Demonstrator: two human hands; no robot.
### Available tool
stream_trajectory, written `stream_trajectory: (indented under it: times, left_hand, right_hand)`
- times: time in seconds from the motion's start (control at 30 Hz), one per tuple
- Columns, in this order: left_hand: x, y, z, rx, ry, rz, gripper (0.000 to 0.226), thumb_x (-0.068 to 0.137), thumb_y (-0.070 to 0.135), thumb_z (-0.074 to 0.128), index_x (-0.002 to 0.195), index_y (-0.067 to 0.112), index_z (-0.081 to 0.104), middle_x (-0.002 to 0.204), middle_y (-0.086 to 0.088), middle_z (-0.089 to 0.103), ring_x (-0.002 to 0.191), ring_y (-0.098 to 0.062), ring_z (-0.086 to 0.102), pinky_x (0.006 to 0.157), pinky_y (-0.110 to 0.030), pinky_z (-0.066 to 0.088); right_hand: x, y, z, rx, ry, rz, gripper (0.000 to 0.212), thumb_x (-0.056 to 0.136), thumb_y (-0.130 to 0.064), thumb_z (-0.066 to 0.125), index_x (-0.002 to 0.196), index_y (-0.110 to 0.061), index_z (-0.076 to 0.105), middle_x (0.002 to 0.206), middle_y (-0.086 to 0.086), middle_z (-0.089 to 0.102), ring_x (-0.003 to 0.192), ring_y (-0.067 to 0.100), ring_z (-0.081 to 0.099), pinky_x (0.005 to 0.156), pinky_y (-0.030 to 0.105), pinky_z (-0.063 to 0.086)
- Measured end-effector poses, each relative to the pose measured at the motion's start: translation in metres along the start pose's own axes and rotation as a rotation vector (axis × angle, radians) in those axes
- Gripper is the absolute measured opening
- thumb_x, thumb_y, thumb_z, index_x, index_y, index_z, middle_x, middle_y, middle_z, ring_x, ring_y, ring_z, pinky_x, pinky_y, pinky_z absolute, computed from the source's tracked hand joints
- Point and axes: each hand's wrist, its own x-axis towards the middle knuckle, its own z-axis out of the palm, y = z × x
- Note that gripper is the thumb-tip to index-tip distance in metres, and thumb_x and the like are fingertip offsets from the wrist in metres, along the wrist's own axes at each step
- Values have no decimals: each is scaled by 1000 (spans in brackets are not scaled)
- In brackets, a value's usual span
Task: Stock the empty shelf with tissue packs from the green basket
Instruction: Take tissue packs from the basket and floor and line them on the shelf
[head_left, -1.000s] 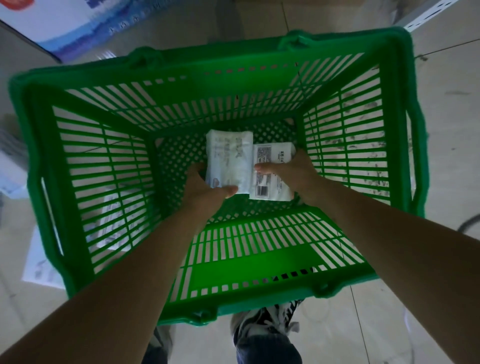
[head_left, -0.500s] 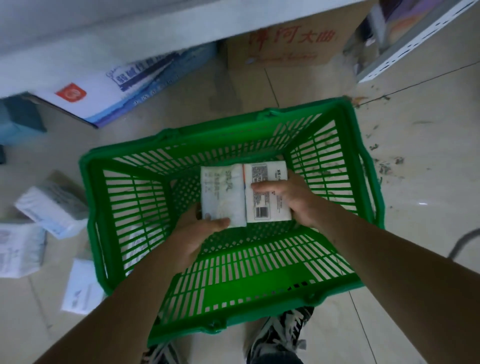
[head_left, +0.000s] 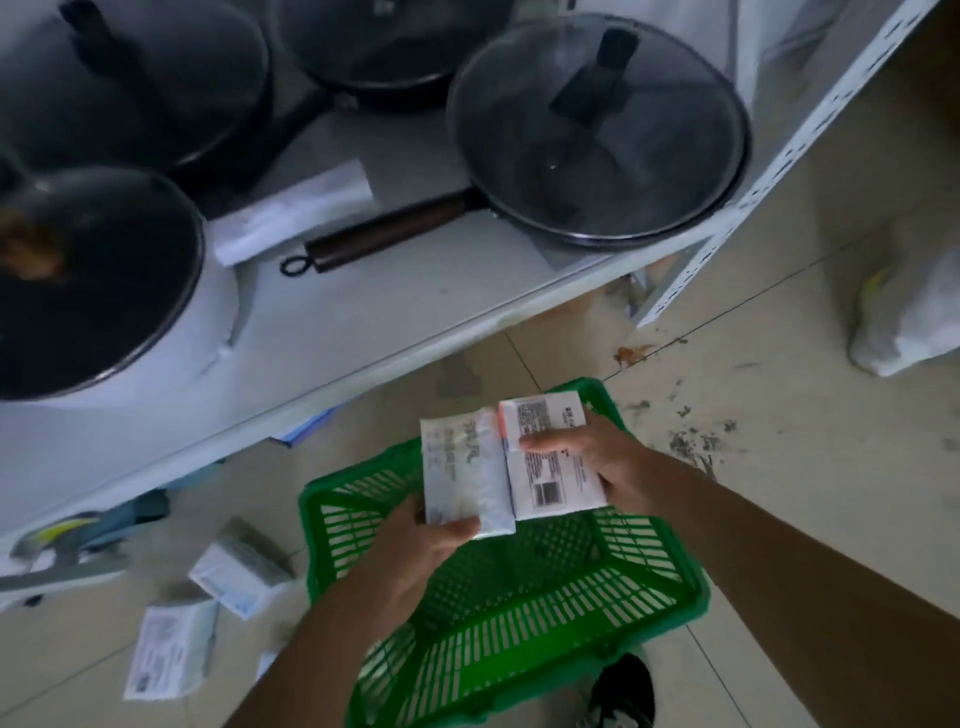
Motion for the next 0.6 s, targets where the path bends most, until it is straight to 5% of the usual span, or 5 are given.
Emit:
stream_trajectory:
  times: [0.13,0.23,0.4,0.53,0.6]
  left_hand:
    - [-62,53,22,70,-92,51,73,60,-7,89,127,3,63,114,-14,80,102,-27,77,87,-38,58]
    - [-109,99,39,99,-212,79,47,81,-28,64,120,-1,61,99,-13,81,83,-18,80,70,-30,63]
    - [-199,167,53,70,-140,110,62,78,-23,74,132,4,61,125,-17,75,119,-36,67,112,-52,49]
    - [-284,211,61,65,-182,97,57,66,-16,82,111,14,65,92,3,84,98,-22,69,87,-38,58]
    - [-326,226,60,94,-190,109,62,62,-11,87,115,12,65,96,2,84,100,-23,70,82,-35,62]
  right_hand:
    - [-63,-46,-8,68,-17,4,51,72,-22,89,114,-2,70,109,24,79,98,42,78,93,57,60]
    - [-113,-91,-8,124,-36,-8,54,69,-23,92,114,-2,69,111,26,78,92,39,79,84,49,64]
    - [-208,-178,11,89,-41,-96,75,61,-28,96,124,-1,67,115,26,78,95,39,79,82,46,63]
    - [-293,-241,33,16,-58,-183,68,64,-28,91,122,-1,68,110,24,79,90,36,80,77,41,63]
    - [-333,-267,42,-4,-34,-231,67,65,-26,92,123,-1,69,109,25,79,88,36,80,79,43,64]
